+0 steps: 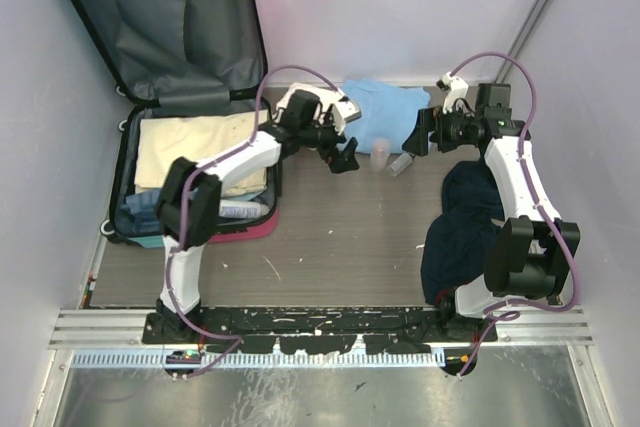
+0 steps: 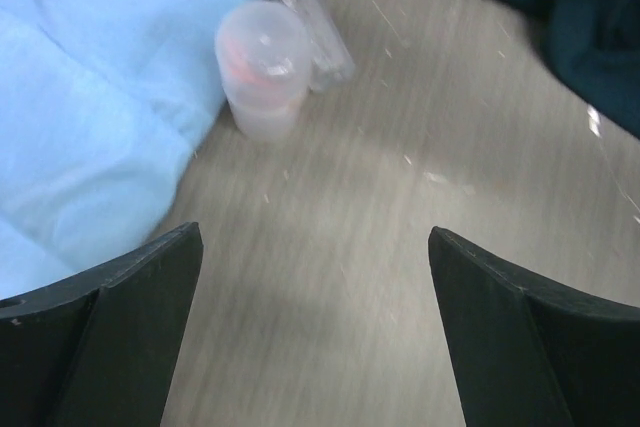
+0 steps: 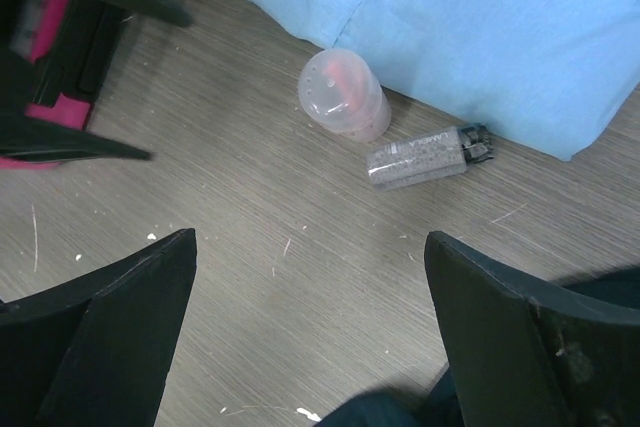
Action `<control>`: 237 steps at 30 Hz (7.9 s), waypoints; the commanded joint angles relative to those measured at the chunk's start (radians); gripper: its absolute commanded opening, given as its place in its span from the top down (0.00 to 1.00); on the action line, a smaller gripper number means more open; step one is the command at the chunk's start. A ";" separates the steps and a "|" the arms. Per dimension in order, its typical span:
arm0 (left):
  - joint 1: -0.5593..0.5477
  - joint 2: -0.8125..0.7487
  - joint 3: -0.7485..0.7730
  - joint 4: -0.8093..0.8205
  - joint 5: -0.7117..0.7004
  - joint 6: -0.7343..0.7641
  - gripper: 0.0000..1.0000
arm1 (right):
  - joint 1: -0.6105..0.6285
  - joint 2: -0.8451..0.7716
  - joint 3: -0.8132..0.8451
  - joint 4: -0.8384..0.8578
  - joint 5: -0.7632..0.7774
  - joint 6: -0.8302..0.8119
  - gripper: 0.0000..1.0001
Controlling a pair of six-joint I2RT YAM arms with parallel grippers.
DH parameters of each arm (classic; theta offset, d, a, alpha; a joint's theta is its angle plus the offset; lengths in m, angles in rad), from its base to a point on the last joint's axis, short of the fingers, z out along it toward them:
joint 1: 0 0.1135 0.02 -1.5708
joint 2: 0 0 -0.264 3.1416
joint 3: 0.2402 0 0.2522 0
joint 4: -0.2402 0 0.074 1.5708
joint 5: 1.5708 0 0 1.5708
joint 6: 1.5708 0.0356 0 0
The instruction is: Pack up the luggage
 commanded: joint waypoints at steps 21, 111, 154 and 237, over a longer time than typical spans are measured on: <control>-0.087 0.574 0.575 0.316 0.023 -0.205 0.32 | -0.136 -0.034 0.001 0.065 0.041 0.043 0.00; -0.314 0.781 0.933 -0.123 -0.558 -0.198 0.38 | -0.353 0.063 0.112 -0.110 0.055 0.088 0.00; 0.678 -0.352 0.097 -1.499 -0.066 1.081 0.97 | 0.120 0.320 0.242 0.036 0.134 0.091 0.16; -0.022 0.301 0.263 -0.136 -0.524 -0.724 0.02 | 0.008 0.616 0.305 -0.051 0.384 0.037 0.08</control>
